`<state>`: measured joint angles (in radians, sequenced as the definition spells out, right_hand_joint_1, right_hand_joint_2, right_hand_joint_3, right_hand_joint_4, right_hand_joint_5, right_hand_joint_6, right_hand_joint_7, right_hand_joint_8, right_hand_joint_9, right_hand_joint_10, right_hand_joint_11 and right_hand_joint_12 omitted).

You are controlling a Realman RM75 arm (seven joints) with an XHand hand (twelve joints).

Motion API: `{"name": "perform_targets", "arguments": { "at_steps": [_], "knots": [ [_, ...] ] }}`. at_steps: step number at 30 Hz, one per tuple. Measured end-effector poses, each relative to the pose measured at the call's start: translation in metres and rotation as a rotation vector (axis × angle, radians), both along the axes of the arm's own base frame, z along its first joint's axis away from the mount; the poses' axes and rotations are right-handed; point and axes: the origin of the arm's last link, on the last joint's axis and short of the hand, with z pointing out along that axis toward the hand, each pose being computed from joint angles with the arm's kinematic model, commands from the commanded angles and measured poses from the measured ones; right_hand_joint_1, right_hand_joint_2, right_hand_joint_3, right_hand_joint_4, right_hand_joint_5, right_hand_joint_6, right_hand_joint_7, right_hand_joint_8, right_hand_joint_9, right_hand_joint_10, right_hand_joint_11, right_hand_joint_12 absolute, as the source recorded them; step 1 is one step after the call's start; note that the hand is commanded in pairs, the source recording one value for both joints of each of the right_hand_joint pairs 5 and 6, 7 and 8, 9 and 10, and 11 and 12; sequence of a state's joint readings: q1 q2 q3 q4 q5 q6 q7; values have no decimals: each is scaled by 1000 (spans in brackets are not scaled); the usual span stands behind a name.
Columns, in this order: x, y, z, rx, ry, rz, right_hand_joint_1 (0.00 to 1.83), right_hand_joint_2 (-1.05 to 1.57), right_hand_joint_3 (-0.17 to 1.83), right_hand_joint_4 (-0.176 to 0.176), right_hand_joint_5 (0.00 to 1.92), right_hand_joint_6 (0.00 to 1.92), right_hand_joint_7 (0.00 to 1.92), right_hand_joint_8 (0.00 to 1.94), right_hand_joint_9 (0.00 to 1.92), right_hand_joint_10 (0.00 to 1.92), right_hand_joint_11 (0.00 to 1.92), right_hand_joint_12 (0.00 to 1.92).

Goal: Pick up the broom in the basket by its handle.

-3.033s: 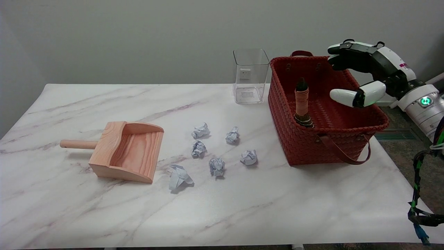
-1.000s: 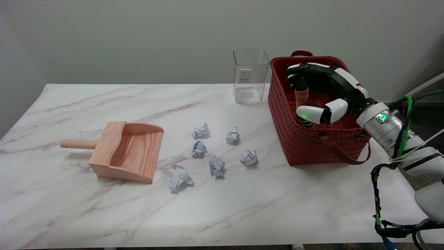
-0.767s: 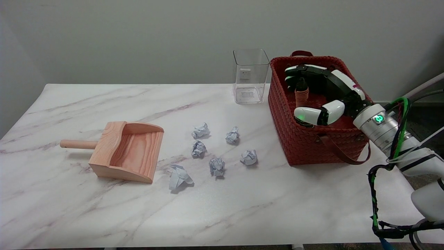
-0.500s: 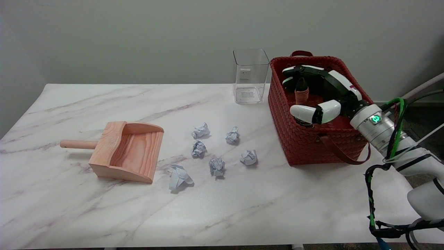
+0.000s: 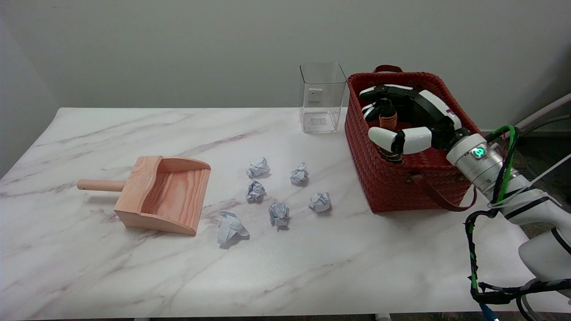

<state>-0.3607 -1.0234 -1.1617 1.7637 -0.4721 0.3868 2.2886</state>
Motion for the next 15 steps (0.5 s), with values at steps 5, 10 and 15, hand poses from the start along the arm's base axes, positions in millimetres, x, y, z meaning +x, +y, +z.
{"name": "perform_targets", "arguments": {
  "at_steps": [5,10,15],
  "knots": [
    [-1,-1,0,1,-2,-1,1195,497,874,0,585,585,961,961,727,727,581,581],
    [-1,-1,-1,1,-4,0,1179,556,744,0,604,604,1037,1037,972,972,738,738],
    [-1,-2,-1,1,-5,1,1155,617,683,0,734,734,1174,1174,1177,1177,919,919]
  ]
}}
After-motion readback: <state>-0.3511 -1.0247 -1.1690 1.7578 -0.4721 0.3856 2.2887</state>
